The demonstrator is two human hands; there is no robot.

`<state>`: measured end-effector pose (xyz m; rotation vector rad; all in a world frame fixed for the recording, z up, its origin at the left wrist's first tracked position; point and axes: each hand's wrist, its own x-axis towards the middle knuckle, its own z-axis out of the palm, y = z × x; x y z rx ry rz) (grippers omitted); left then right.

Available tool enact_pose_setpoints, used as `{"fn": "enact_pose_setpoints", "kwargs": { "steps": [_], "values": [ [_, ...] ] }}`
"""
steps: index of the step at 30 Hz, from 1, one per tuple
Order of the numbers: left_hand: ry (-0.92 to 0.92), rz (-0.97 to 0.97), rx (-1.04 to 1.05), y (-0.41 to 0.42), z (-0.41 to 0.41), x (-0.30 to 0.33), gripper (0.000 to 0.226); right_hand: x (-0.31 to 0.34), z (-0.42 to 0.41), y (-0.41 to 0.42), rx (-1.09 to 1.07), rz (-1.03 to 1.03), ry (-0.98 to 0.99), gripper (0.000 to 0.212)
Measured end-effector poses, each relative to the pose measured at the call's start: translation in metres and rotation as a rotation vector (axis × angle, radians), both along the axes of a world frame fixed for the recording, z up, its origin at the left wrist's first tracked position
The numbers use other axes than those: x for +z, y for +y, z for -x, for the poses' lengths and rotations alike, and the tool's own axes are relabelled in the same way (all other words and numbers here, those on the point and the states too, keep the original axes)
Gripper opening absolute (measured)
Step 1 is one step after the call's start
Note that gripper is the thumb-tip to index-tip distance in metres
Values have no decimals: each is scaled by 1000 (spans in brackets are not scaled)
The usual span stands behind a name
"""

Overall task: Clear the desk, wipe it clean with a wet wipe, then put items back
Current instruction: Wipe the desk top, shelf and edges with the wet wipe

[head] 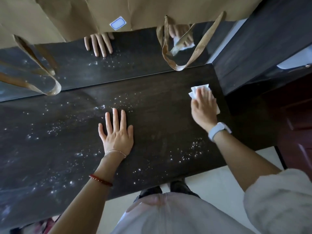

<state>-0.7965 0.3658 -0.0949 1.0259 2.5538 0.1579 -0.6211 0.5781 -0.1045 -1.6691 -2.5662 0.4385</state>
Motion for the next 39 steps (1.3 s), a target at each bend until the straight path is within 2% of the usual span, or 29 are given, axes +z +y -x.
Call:
{"fn": "enact_pose_setpoints", "kwargs": {
  "steps": [1, 2, 5, 7, 9, 11, 13, 15, 16, 17, 20, 21, 22, 24, 26, 29, 30, 32, 35, 36, 37, 39],
  "values": [
    [6, 2, 0, 0, 0, 0, 54, 0, 8, -20, 11, -5, 33, 63],
    [10, 4, 0, 1, -1, 0, 54, -2, 15, -48, 115, -28, 88, 55],
    [2, 6, 11, 2, -2, 0, 54, 3, 15, -149, 666, 19, 145, 48],
    [0, 7, 17, 2, -2, 0, 54, 8, -8, -154, 818, 71, 141, 48],
    [4, -3, 36, 3, -3, 0, 53, 1, -35, -115, 723, -25, 127, 45],
    [5, -5, 51, 4, -7, 2, 53, -5, -67, -65, 443, -106, 77, 50],
    [9, 3, 63, 6, -11, 5, 52, -3, -86, -36, 120, -53, 42, 63],
    [4, -7, 88, 9, -15, 9, 52, -2, -73, -50, -78, 13, 93, 67],
    [-5, -13, 95, 10, -18, 12, 52, -1, -60, -73, -56, 31, 118, 63],
    [-13, -20, 92, 11, -23, 13, 52, 2, -47, -102, 64, 37, 156, 57],
    [-18, -16, 48, 5, -41, 15, 51, 12, -33, -191, 609, 162, 201, 49],
    [-11, -6, 39, 1, -47, 13, 51, 12, -41, -197, 708, 164, 204, 49],
    [-5, 3, 37, -3, -51, 12, 51, 11, -53, -189, 723, 160, 216, 49],
    [14, 13, 45, -8, -54, 9, 50, 4, -81, -156, 608, 48, 209, 46],
    [20, 27, 53, -9, -56, 7, 50, -2, -111, -113, 337, -58, 168, 50],
    [20, 37, 52, -11, -54, 6, 50, -7, -121, -89, -158, 20, 150, 58],
    [22, 40, 47, -11, -54, 6, 50, -6, -109, -102, -213, 40, 164, 61],
    [21, 56, 29, -11, -52, 7, 50, -3, -79, -149, -40, 39, 211, 59],
    [4, 73, 8, -11, -48, 8, 50, 5, -55, -222, 496, 130, 241, 51],
    [0, 73, -3, -11, -47, 8, 51, 7, -61, -222, 593, 138, 243, 50],
    [-4, 74, -14, -12, -46, 8, 51, 4, -71, -211, 604, 122, 243, 50],
    [-3, 80, -35, -13, -43, 8, 52, -2, -95, -174, 401, 1, 213, 53]
  ]
}}
